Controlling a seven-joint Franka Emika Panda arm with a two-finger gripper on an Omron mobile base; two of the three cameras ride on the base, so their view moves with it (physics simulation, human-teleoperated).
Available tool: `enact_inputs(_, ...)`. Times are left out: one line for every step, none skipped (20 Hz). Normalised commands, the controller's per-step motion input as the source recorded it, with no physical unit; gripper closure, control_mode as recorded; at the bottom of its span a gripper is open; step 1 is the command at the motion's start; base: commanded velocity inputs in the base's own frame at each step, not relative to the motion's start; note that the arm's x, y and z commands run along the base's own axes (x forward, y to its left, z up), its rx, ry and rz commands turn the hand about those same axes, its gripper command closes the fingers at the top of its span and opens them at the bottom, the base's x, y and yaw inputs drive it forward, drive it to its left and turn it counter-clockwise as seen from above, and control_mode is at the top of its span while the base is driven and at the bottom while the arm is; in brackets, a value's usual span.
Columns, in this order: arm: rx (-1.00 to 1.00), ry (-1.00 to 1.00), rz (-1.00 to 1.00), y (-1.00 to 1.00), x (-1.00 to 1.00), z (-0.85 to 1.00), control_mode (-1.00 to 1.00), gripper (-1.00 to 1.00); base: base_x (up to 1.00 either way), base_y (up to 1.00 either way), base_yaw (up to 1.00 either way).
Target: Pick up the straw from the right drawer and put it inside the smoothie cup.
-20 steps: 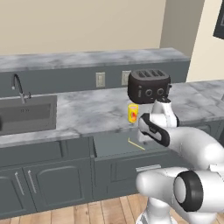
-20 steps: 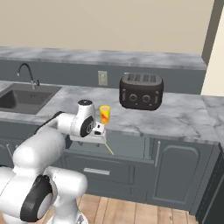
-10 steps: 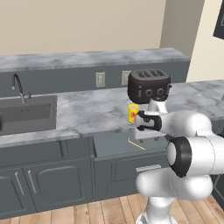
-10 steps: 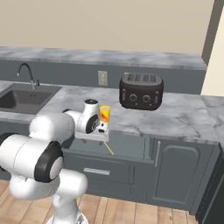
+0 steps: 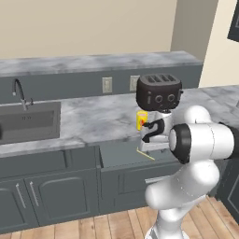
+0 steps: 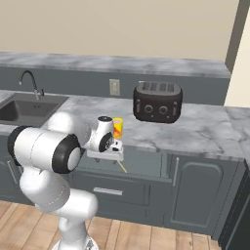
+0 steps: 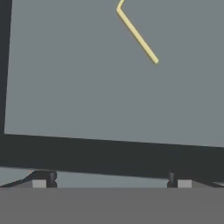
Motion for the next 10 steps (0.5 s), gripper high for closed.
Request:
enact_inputs(0.0, 0.02, 0.0, 0.0, 0.27, -0.46, -1.0, -1.0, 0.0, 0.0, 0.0)
enact_inputs(0.0, 0.02, 0.0, 0.0, 0.27, -0.48, -1.0, -1.0, 0.0, 0.0, 0.0)
enact_inputs(0.0, 0.01, 0.0, 0.0, 0.27, -0.49, -1.0, -1.0, 0.0, 0.0, 0.0)
enact_inputs(0.0, 0.01, 0.0, 0.0, 0.27, -0.49, -1.0, -1.0, 0.0, 0.0, 0.0)
enact_inputs(0.0, 0.02, 0.0, 0.0, 0.3, -0.46, -1.0, -1.0, 0.0, 0.0, 0.0)
enact_inputs(0.0, 0.02, 0.0, 0.0, 0.32, -0.41, -1.0, -1.0, 0.0, 0.0, 0.0)
enact_inputs(0.0, 0.03, 0.0, 0.0, 0.34, -0.39, -1.0, -1.0, 0.0, 0.0, 0.0)
enact_inputs(0.0, 0.04, 0.0, 0.0, 0.34, -0.35, -1.0, -1.0, 0.0, 0.0, 0.0)
enact_inputs(0.0, 0.05, 0.0, 0.0, 0.34, -0.32, -1.0, -1.0, 0.0, 0.0, 0.0)
enact_inputs(0.0, 0.05, 0.0, 0.0, 0.34, -0.32, -1.0, -1.0, 0.0, 0.0, 0.0)
